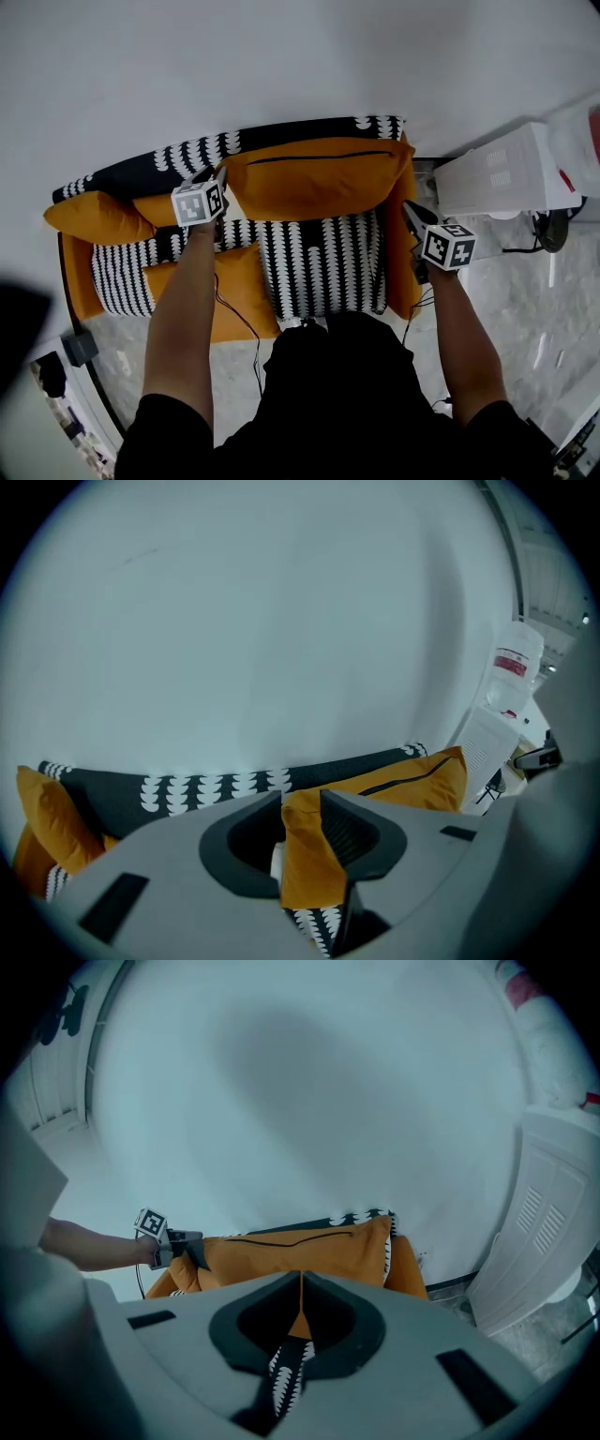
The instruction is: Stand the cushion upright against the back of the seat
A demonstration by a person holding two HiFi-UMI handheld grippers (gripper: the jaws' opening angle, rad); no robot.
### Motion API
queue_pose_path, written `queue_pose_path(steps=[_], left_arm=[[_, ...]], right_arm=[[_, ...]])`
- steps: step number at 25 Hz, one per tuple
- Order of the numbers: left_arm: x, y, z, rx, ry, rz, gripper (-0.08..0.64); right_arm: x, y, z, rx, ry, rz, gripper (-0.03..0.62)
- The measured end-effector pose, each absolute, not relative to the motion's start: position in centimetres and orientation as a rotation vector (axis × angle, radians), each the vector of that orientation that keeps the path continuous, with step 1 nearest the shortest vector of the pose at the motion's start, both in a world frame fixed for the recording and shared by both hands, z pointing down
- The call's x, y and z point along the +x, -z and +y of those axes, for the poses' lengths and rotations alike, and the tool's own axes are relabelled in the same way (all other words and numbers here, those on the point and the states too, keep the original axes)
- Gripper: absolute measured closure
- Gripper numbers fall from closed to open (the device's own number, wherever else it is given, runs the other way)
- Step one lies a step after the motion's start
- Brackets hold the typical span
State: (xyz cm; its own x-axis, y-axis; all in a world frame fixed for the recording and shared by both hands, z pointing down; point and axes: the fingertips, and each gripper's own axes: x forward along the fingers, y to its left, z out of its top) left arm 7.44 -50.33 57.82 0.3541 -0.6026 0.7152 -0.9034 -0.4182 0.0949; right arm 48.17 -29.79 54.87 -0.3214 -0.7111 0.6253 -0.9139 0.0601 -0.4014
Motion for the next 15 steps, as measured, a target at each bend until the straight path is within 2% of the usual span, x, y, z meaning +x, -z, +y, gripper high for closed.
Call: queue_pose_path(steps=[6, 10, 15], left_arm=[[5.8, -53.3, -47.6, 2.272, -0.82, -1.306, 0.426], [4.9, -49.8, -44.7, 2.364, -0.794, -1.312, 0.499], [6.2, -45.5, -39.0, 2.477, -0.644, -1.252, 0.543]], right_arm=[[45.8, -51.4, -27.8, 1.662, -1.074, -2.125, 0.554], [44.1, -48.1, -26.2, 1.725, -1.005, -2.17, 0.555], [40.8, -42.3, -23.7, 1.762, -0.818, -2.268, 0.555]])
